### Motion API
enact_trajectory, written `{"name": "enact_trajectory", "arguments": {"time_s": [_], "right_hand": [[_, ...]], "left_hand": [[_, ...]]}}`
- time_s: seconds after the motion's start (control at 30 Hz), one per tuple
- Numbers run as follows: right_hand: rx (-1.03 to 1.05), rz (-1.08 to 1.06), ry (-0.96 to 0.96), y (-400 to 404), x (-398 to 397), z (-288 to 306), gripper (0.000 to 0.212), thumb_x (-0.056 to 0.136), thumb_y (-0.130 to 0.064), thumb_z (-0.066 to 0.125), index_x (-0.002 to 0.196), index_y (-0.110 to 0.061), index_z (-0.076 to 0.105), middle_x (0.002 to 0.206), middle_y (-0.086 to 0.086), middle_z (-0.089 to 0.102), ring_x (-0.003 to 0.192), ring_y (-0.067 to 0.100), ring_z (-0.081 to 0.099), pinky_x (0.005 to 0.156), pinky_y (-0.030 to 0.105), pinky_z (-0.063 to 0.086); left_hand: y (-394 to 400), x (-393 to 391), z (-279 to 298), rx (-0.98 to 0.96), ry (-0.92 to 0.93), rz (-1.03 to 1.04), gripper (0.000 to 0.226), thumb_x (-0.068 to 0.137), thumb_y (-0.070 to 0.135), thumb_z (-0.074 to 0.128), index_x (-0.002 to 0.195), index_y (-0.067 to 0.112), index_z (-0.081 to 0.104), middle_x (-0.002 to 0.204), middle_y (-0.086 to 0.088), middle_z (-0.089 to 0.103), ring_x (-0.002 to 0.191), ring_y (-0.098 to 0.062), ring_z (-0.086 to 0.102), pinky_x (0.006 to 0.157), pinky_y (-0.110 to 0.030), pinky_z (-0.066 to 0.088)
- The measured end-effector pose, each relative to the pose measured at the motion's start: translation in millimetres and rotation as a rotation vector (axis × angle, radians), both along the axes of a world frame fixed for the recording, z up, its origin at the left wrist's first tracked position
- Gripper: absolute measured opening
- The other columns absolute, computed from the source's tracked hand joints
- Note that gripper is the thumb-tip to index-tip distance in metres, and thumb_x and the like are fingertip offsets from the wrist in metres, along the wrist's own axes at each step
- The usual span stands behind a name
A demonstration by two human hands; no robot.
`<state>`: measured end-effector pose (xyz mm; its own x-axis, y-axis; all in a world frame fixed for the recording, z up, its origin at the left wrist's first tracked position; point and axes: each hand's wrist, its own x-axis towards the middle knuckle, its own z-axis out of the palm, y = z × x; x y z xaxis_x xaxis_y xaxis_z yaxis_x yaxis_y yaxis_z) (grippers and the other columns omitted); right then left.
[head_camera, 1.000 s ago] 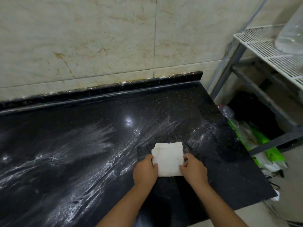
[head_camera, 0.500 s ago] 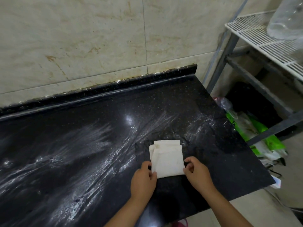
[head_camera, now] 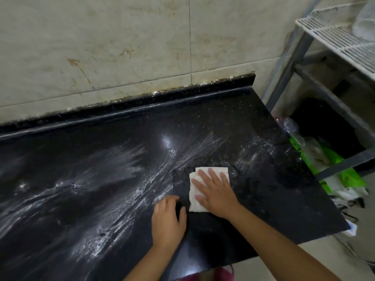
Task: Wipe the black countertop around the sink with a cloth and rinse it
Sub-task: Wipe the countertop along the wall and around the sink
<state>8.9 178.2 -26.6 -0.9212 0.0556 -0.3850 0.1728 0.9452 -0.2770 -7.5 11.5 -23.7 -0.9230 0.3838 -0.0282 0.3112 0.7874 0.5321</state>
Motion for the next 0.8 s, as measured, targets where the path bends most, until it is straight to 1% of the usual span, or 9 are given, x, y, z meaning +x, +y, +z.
{"name": "enact_trajectory", "arguments": {"time_s": [0.07, 0.13, 0.23, 0.3, 0.47, 0.53, 0.63, 0.7, 0.8], "right_hand": [[0.053, -0.003, 0.008, 1, -7, -7, 0.125, 0.037, -0.075, -0.044, 0.147, -0.036, 0.002, 0.155, -0.007, -0.016, 0.142, 0.021, -0.019, 0.106, 0.037, -0.024], [0.086, -0.109, 0.026, 4, -11, -10, 0.125, 0.037, -0.069, -0.048, 0.147, -0.037, 0.001, 0.155, -0.009, -0.014, 0.143, 0.022, -0.016, 0.110, 0.040, -0.019], [0.178, -0.231, 0.065, 0, 4, -9, 0.091, 0.081, -0.062, -0.023, 0.139, -0.030, 0.040, 0.148, 0.001, 0.036, 0.136, 0.031, 0.033, 0.108, 0.043, 0.005], [0.150, -0.321, 0.017, -7, 40, -15, 0.065, 0.095, -0.052, -0.003, 0.129, -0.028, 0.047, 0.132, 0.003, 0.055, 0.125, 0.031, 0.043, 0.104, 0.045, 0.013], [0.182, -0.586, 0.021, 35, 149, -15, 0.064, 0.094, -0.056, 0.000, 0.130, -0.024, 0.042, 0.138, 0.005, 0.044, 0.124, 0.034, 0.039, 0.095, 0.055, 0.037], [0.215, -0.679, -0.008, 68, 148, -6, 0.072, 0.090, -0.062, 0.000, 0.140, -0.026, 0.037, 0.148, 0.007, 0.035, 0.135, 0.037, 0.030, 0.103, 0.059, 0.028], [0.217, -0.814, -0.032, 105, 101, -5, 0.059, 0.095, -0.053, 0.020, 0.148, -0.029, 0.010, 0.157, 0.000, 0.000, 0.143, 0.031, -0.003, 0.114, 0.053, 0.005], [0.251, -0.742, 0.025, 104, 57, -7, 0.059, 0.097, -0.048, 0.025, 0.149, -0.028, 0.006, 0.157, 0.001, -0.005, 0.142, 0.033, -0.006, 0.114, 0.054, 0.003], [0.182, -0.316, 0.068, 54, 21, -20, 0.059, 0.095, -0.051, 0.023, 0.148, -0.031, 0.004, 0.156, 0.000, -0.011, 0.142, 0.034, -0.006, 0.112, 0.054, -0.002]], "left_hand": [[-6, 1, -2, -0.009, 0.061, -0.025, 0.024, 0.068, 0.006, 0.074, 0.091, 0.005, 0.065, 0.094, -0.009, 0.066, 0.086, -0.033, 0.063, 0.077, -0.037, 0.047], [-10, 4, -3, -0.046, 0.116, -0.050, 0.021, 0.070, 0.015, 0.069, 0.090, 0.006, 0.066, 0.095, -0.010, 0.067, 0.085, -0.033, 0.065, 0.074, -0.041, 0.051], [-11, 9, -4, -0.151, 0.092, -0.116, 0.030, 0.071, 0.023, 0.063, 0.096, 0.007, 0.069, 0.105, -0.015, 0.066, 0.096, -0.038, 0.064, 0.072, -0.049, 0.052], [-8, 11, -6, -0.273, 0.064, -0.179, 0.039, 0.077, 0.032, 0.048, 0.102, 0.012, 0.069, 0.113, -0.016, 0.065, 0.107, -0.040, 0.058, 0.073, -0.053, 0.051], [3, 26, -19, -0.402, -0.046, -0.281, 0.071, 0.097, 0.043, 0.001, 0.112, 0.018, 0.066, 0.120, -0.014, 0.061, 0.120, -0.032, 0.035, 0.094, -0.051, 0.027], [7, 38, -21, -0.420, -0.075, -0.287, 0.074, 0.096, 0.044, -0.001, 0.112, 0.017, 0.066, 0.120, -0.015, 0.061, 0.120, -0.032, 0.034, 0.092, -0.050, 0.023], [15, 53, -21, -0.433, -0.103, -0.203, 0.074, 0.096, 0.044, -0.001, 0.112, 0.017, 0.066, 0.120, -0.014, 0.062, 0.120, -0.032, 0.034, 0.094, -0.057, 0.032], [22, 58, -21, -0.431, -0.090, -0.117, 0.073, 0.096, 0.044, 0.000, 0.114, 0.016, 0.065, 0.121, -0.014, 0.061, 0.121, -0.033, 0.035, 0.087, -0.062, 0.041], [33, 59, -17, -0.414, -0.147, 0.013, 0.068, 0.097, 0.044, 0.005, 0.115, 0.013, 0.063, 0.122, -0.017, 0.060, 0.119, -0.041, 0.048, 0.080, -0.066, 0.040]]}}
